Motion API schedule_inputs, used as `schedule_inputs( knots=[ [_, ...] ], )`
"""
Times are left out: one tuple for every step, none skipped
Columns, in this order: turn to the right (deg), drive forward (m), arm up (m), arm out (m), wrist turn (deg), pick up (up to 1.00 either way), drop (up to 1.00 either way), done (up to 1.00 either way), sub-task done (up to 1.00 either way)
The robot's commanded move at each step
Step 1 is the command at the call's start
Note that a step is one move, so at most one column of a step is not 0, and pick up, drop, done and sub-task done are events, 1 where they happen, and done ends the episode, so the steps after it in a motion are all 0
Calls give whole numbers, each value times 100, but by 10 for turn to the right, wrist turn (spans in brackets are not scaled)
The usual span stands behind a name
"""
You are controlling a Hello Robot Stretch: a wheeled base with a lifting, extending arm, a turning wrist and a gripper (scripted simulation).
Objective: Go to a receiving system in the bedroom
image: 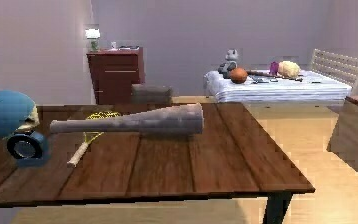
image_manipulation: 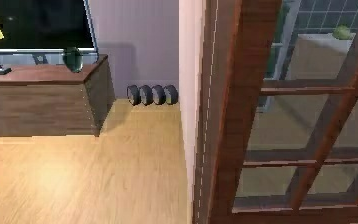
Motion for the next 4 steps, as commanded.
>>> schedule_inputs(
  knots=[
    [450, 0, 0, 0, 0, 0, 0, 0, 0],
    [360, 0, 0, 0, 0, 0, 0, 0, 0],
    [0, 40, 0, 0, 0, 0, 0, 0, 0],
    [-30, 0, 0, 0, 0, 0, 0, 0, 0]
  ],
)
